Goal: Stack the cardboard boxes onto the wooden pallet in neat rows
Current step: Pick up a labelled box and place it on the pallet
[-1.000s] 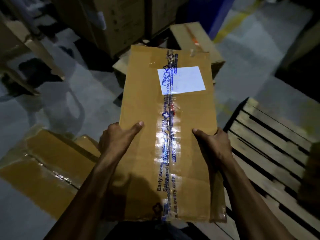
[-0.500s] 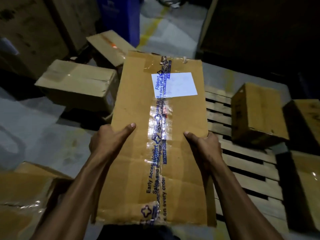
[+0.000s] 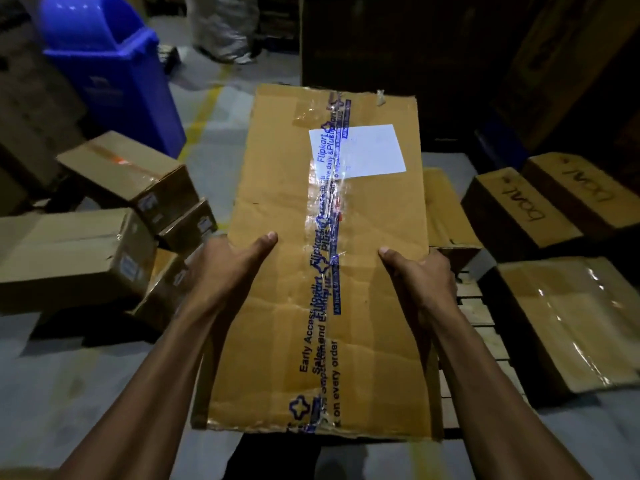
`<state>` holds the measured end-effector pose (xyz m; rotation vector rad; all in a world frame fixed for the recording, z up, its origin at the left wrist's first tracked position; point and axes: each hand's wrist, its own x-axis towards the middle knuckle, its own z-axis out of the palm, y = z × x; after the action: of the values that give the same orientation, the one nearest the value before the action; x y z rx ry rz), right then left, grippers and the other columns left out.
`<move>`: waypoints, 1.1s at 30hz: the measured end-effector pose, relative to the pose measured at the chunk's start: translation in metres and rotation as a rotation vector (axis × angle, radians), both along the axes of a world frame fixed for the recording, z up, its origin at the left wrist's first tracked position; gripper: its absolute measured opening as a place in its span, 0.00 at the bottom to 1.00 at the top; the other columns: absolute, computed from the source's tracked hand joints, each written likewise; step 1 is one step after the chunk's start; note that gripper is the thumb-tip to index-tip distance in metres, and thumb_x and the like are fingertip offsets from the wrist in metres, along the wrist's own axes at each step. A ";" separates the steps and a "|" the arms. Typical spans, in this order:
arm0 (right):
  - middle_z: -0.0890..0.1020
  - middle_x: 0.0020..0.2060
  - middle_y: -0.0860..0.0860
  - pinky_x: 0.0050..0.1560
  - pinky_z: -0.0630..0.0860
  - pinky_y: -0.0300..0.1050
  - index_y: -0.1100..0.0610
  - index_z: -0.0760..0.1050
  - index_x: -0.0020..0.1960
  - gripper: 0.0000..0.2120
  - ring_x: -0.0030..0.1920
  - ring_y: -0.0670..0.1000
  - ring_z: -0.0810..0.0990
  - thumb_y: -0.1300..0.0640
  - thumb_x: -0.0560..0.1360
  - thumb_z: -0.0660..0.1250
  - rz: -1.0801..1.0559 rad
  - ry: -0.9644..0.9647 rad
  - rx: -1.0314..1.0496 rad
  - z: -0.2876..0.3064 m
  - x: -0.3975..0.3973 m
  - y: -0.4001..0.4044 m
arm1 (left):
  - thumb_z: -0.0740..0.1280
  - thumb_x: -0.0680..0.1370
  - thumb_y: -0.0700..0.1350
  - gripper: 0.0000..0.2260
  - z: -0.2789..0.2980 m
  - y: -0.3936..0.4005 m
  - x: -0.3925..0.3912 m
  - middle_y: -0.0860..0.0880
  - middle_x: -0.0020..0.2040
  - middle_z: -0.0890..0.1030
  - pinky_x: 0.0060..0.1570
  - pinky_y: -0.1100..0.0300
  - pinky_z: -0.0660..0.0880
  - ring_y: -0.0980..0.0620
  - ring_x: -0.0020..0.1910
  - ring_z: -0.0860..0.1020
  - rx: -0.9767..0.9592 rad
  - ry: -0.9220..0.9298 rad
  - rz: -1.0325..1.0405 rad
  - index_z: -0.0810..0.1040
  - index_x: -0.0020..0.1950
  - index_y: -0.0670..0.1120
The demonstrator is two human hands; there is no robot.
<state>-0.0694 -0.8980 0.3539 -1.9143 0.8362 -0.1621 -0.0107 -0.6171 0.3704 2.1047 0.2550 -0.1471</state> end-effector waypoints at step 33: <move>0.79 0.52 0.49 0.54 0.73 0.50 0.52 0.73 0.60 0.32 0.55 0.56 0.77 0.35 0.65 0.74 0.066 0.206 0.090 -0.036 0.301 -0.201 | 0.68 0.70 0.71 0.28 -0.048 -0.213 0.287 0.48 0.47 0.84 0.47 0.53 0.77 0.45 0.46 0.81 0.124 0.208 0.134 0.81 0.53 0.48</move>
<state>0.2313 -1.0989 0.3174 -1.8921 0.8989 0.1129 0.2768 -0.8303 0.3226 2.1880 0.5401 -0.2770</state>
